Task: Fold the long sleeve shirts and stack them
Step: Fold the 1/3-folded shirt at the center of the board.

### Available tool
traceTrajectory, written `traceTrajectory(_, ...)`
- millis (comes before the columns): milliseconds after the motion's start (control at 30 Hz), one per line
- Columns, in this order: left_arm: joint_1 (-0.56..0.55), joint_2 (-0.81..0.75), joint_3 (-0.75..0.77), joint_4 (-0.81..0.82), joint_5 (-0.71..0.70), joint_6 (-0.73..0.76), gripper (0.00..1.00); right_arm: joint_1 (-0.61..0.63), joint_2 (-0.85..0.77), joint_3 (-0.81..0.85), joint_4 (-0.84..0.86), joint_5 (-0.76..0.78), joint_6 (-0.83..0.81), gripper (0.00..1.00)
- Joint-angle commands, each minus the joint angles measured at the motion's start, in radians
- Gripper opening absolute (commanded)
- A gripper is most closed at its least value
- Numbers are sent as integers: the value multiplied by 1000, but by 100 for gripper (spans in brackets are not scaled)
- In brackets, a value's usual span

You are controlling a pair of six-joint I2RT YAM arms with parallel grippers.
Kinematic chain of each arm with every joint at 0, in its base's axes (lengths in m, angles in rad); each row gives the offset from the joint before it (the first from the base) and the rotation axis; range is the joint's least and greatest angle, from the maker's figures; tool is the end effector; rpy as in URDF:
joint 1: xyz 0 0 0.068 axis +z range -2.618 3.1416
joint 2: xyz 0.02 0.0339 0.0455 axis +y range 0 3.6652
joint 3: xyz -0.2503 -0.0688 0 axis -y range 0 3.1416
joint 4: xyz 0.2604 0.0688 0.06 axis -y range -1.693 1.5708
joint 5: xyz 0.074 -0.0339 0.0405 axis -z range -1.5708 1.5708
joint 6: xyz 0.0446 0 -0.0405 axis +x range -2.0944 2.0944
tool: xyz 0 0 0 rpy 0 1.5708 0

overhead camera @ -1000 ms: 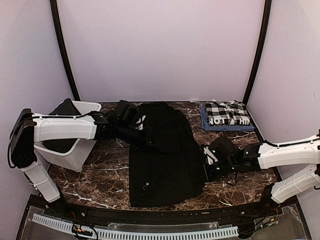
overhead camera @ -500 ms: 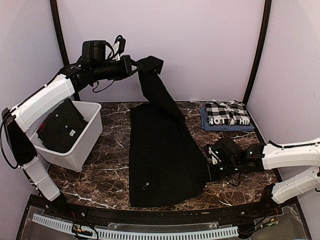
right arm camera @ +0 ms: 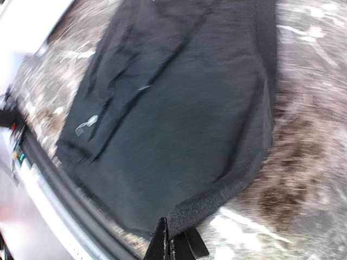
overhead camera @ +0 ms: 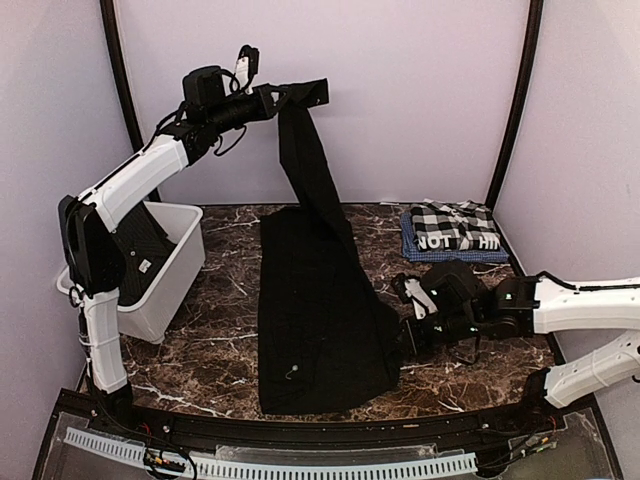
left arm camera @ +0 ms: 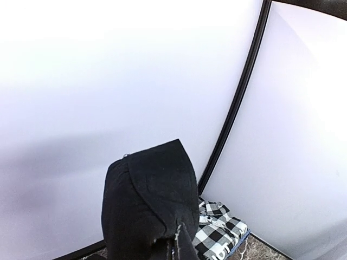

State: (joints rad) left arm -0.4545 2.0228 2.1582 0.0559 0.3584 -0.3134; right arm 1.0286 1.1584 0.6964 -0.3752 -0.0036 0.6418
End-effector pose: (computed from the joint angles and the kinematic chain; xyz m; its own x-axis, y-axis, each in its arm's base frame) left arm 0.4360 -0.2304 0.4553 -0.0596 -0.2922 -0.9545 0.7381 0.6309 -0.2392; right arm 0.1335 0.2219 0.1924 -0.8205 -0.2020 -0.5347 -0.4577 0.7926 0.4030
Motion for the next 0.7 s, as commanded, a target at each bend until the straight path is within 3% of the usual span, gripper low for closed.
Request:
traceTrajectory(0,16,-33,32,127,60,17,0,67,40,47,56,-120,-64,0)
traceTrajectory(233,51,-57,5,130,68,-1,0,147,200,103,75,-166,-75,0)
traceTrajectory(667,87,-125,-154,179,89,-3,0,142,355,133,223,-207,-25,0)
